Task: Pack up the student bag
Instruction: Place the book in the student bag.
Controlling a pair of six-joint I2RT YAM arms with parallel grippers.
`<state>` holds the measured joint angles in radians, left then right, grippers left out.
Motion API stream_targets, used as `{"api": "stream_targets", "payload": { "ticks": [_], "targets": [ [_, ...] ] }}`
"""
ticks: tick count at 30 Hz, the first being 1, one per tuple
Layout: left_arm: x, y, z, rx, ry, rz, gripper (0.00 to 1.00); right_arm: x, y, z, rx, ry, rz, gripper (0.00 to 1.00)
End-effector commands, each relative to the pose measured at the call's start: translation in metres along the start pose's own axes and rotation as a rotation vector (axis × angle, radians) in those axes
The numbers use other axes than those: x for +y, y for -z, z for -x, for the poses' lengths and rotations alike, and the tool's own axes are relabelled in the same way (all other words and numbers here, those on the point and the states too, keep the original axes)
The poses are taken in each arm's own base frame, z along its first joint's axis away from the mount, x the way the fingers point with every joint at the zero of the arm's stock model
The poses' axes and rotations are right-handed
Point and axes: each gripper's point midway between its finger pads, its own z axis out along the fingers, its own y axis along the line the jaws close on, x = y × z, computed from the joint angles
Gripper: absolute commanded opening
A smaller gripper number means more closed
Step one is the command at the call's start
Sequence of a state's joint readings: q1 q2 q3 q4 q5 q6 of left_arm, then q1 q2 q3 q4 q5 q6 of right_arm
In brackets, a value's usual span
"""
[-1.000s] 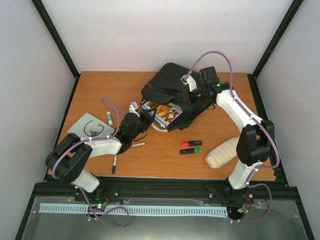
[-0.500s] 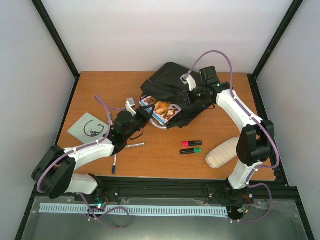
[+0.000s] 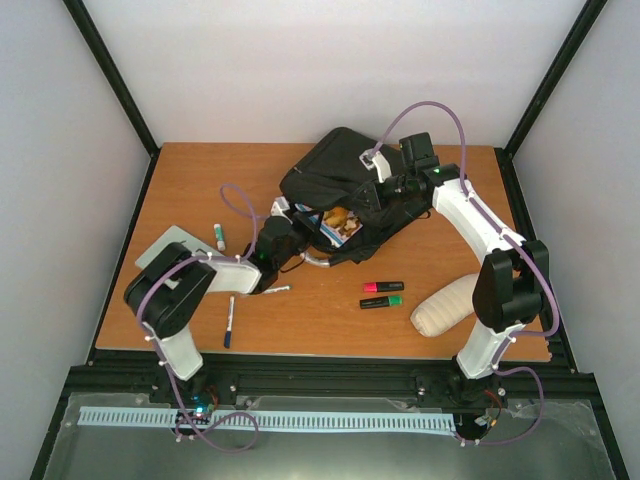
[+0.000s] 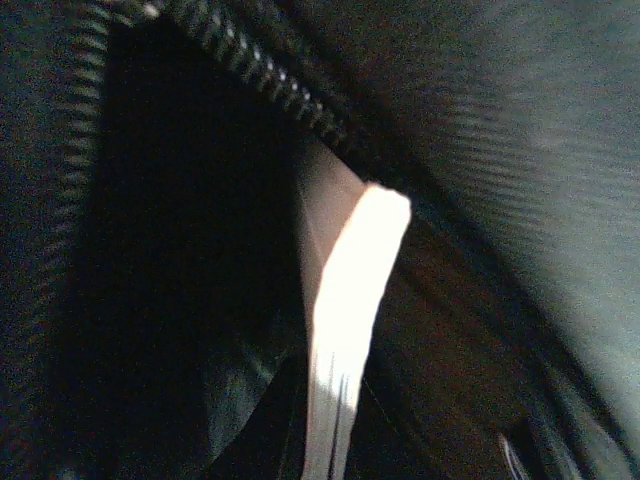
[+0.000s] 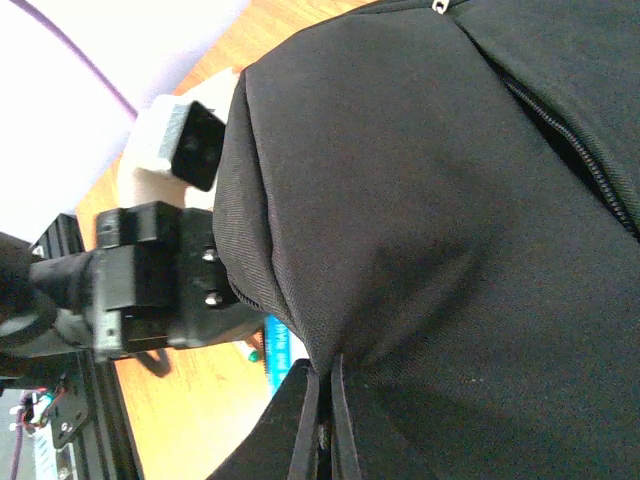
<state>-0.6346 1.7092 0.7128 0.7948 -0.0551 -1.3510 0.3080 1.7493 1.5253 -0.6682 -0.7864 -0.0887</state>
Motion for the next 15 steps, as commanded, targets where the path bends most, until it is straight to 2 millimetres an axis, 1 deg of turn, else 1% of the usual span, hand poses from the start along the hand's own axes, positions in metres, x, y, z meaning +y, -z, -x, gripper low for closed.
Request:
{"api": "stream_targets", "payload": {
  "ticks": [1,4,5,7,13,15],
  "targets": [
    [-0.048,-0.019,0.014,-0.052,0.036,-0.196,0.01,0.02,0.007,0.019,-0.045,0.042,0.082,0.03],
    [-0.038,-0.035,0.012,-0.054,0.043,-0.175,0.01,0.02,0.005,0.019,-0.043,0.041,0.09,0.03],
    [-0.03,-0.041,0.01,-0.052,0.05,-0.158,0.01,0.02,0.005,0.02,-0.044,0.043,0.092,0.03],
    [-0.022,-0.052,0.01,-0.055,0.072,-0.146,0.01,0.019,0.004,0.019,-0.042,0.04,0.093,0.03],
    [-0.007,-0.074,0.016,-0.115,0.086,-0.109,0.01,0.018,0.002,0.018,-0.034,0.037,0.094,0.03],
    [-0.008,-0.085,0.016,-0.11,0.093,-0.116,0.01,0.017,0.001,0.017,-0.031,0.036,0.096,0.03]
  ]
}}
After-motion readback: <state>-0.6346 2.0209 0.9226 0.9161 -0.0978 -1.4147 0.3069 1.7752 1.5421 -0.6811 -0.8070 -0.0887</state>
